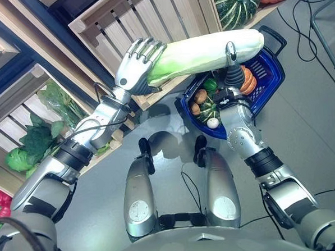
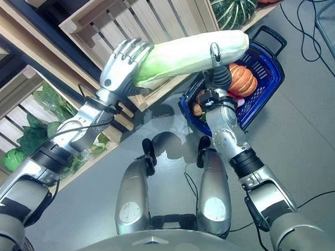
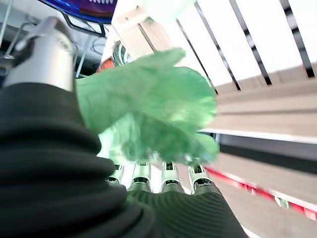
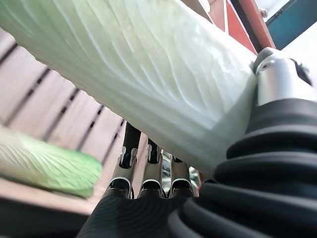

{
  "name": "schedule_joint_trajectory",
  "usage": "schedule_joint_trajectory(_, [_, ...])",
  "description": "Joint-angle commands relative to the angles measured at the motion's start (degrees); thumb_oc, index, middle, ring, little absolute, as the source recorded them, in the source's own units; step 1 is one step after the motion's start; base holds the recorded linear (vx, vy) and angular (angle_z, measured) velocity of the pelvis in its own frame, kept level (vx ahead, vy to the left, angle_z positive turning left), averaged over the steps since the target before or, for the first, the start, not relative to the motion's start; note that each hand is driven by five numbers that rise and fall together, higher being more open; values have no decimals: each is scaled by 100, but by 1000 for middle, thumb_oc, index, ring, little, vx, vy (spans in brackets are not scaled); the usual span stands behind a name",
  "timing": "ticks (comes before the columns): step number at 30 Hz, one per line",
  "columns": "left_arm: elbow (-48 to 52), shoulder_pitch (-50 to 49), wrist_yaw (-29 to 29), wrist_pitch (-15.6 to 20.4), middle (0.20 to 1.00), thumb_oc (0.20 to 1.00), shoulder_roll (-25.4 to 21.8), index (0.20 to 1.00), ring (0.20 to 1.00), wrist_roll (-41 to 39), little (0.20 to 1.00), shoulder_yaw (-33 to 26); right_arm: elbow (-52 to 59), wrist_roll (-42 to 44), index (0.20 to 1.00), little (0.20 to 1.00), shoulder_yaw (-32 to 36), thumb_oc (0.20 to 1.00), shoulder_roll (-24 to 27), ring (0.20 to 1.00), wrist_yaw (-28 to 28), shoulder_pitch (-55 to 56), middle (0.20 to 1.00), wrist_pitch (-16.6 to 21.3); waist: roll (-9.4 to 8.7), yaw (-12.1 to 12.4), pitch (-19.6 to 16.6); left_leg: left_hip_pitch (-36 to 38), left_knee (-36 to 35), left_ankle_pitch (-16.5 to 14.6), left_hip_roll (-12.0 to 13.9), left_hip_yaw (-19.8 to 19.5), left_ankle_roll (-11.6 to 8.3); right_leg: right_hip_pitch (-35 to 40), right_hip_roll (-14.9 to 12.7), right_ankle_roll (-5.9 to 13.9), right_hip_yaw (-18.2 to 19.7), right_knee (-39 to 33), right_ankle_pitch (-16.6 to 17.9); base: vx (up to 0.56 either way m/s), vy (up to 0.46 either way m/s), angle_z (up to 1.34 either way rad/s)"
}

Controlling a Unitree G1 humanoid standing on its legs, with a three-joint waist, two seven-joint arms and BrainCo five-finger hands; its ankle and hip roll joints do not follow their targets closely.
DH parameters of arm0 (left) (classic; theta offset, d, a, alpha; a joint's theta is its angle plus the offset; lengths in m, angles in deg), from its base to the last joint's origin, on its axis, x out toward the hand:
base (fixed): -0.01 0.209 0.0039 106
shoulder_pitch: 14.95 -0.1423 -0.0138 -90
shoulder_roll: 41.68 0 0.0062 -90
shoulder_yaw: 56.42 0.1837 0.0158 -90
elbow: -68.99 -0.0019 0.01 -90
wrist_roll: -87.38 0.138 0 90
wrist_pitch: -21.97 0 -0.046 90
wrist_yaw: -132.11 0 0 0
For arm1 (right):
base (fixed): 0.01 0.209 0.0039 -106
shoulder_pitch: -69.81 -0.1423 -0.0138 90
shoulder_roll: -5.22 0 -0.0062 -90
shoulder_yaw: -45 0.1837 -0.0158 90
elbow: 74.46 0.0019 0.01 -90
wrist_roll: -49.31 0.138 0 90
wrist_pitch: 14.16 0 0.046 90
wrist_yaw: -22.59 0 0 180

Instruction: Pick up fruits and vegetables into the basket

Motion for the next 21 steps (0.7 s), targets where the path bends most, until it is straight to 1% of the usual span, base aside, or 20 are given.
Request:
schedule_joint_trajectory(1, [1,-267,233,-320,1000,1000,-220,1000,1000,-541,1000,-123,672,-589,200,200,1208,200,339,200,297,-441,200,1000,50,-202,-183,-44,284,-542,-167,363,243,8,-83,398,83,-316,215,-26,25,-16])
schedule_joint_trajectory(4, [-465,-184,430,-444,1000,1000,-363,1000,1000,-756,1000,-291,683,-998,200,200,1590,200,746,200,494,-207,200,989,83,-375,-182,-146,325,-529,-122,440,228,-170,-69,380,166,-222,186,-16,34,-10])
schedule_joint_trajectory(8, [-921,-64,610,-500,1000,1000,-384,1000,1000,-915,1000,-455,698,-1374,200,200,1828,200,1137,200,633,-34,200,932,151,-555,-182,-263,343,-490,-92,527,197,-387,-44,345,287,-155,162,-10,64,-16])
schedule_joint_trajectory(10, [-1253,33,677,-533,1000,1000,-310,1000,1000,-1032,1000,-528,660,-1795,200,200,1906,200,1327,200,810,45,200,828,196,-660,-182,-364,381,-470,-66,569,176,-548,-23,320,368,-73,135,-12,85,-18])
schedule_joint_trajectory(11, [-1526,121,749,-569,1000,1000,-222,1000,1000,-1162,1000,-584,594,-2173,200,200,1941,200,1520,200,971,46,200,668,233,-742,-182,-441,407,-455,-56,600,156,-668,-9,301,433,-29,114,-17,111,-17])
schedule_joint_trajectory(12, [-1653,169,738,-604,1000,1000,-175,1000,1000,-1214,1000,-618,555,-2307,200,200,1946,200,1613,200,1025,31,200,583,254,-777,-182,-477,413,-449,-52,616,152,-731,-1,293,463,-4,102,-24,112,-17])
schedule_joint_trajectory(14, [-1956,315,788,-639,1000,1000,-74,1000,1000,-1402,1000,-674,446,-2495,200,200,1948,200,1825,200,1178,-43,200,394,307,-861,-182,-573,428,-427,-46,663,131,-895,18,270,545,63,73,-20,70,-18])
schedule_joint_trajectory(15, [-1973,328,793,-644,1000,1000,-65,1000,1000,-1412,1000,-677,438,-2507,200,200,1946,200,1841,200,1186,-53,200,374,314,-865,-182,-584,433,-427,-46,666,130,-912,18,269,552,72,70,-14,44,-13])
schedule_joint_trajectory(16, [-2075,386,790,-695,1000,1000,-24,1000,1000,-1510,1000,-713,403,-2583,200,200,1954,200,1919,200,1237,-76,200,247,336,-896,-182,-627,446,-424,-43,686,121,-979,26,265,577,106,52,-19,50,-8])
schedule_joint_trajectory(17, [-2273,502,807,-652,1000,1000,37,1000,1000,-1654,1000,-768,300,-2782,200,200,1932,200,2005,200,1288,-145,200,47,371,-935,-182,-692,456,-407,-39,720,102,-1082,34,261,612,143,40,-20,70,-13])
schedule_joint_trajectory(19, [-2529,743,816,-690,1000,1000,172,1000,1000,-2036,1000,-787,66,-3359,200,200,1795,200,2227,200,1509,-307,200,-443,434,-995,-182,-826,499,-384,-37,753,77,-1279,35,250,674,241,15,-18,69,-16])
schedule_joint_trajectory(20, [-2588,795,814,-677,1000,1000,199,1000,1000,-2121,1000,-806,10,-3409,200,200,1756,200,2277,200,1504,-359,200,-532,451,-1006,-182,-855,501,-377,-36,760,73,-1329,36,248,689,266,10,59,81,-8])
schedule_joint_trajectory(21, [-2675,891,797,-681,1000,1000,267,1000,1000,-2257,1000,-839,-119,-3587,200,200,1650,200,2363,200,1486,-455,200,-774,488,-1021,-182,-827,536,-510,-60,702,0,-1341,44,295,752,367,-168,57,74,-6])
